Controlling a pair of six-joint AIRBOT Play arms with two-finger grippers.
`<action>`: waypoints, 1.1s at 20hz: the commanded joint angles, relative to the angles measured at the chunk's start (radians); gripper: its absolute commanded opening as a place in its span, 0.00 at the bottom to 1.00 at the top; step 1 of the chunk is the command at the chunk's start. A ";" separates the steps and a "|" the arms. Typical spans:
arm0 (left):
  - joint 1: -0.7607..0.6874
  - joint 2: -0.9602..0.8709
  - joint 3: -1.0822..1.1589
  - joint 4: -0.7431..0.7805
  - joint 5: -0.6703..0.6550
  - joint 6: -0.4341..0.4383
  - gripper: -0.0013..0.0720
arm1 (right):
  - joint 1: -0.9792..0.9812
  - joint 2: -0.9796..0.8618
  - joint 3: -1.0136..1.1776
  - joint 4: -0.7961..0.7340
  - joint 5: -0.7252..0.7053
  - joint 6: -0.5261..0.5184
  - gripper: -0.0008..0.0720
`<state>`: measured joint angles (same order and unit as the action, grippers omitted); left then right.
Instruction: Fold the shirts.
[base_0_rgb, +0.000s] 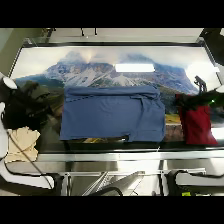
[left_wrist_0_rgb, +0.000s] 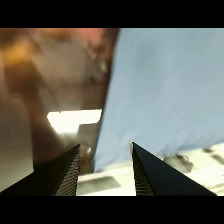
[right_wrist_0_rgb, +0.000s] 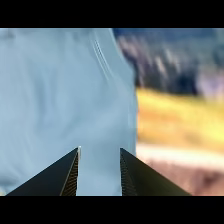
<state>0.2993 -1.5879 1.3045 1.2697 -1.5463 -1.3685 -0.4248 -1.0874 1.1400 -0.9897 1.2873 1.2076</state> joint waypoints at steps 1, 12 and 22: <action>0.016 0.161 -0.352 0.035 0.161 0.052 0.51 | -0.010 0.183 -0.207 -0.072 -0.039 0.080 0.42; -0.077 0.200 -0.544 -0.124 0.383 0.108 0.50 | -0.010 0.206 -0.354 -0.092 0.068 0.143 0.43; -0.076 0.200 -0.541 -0.121 0.334 0.154 0.03 | -0.008 0.209 -0.562 -0.007 0.002 0.090 0.51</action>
<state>0.2234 -1.3891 0.7631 1.1477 -1.1976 -1.2194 -0.4343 -0.8753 0.6250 -1.0565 1.3273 1.3510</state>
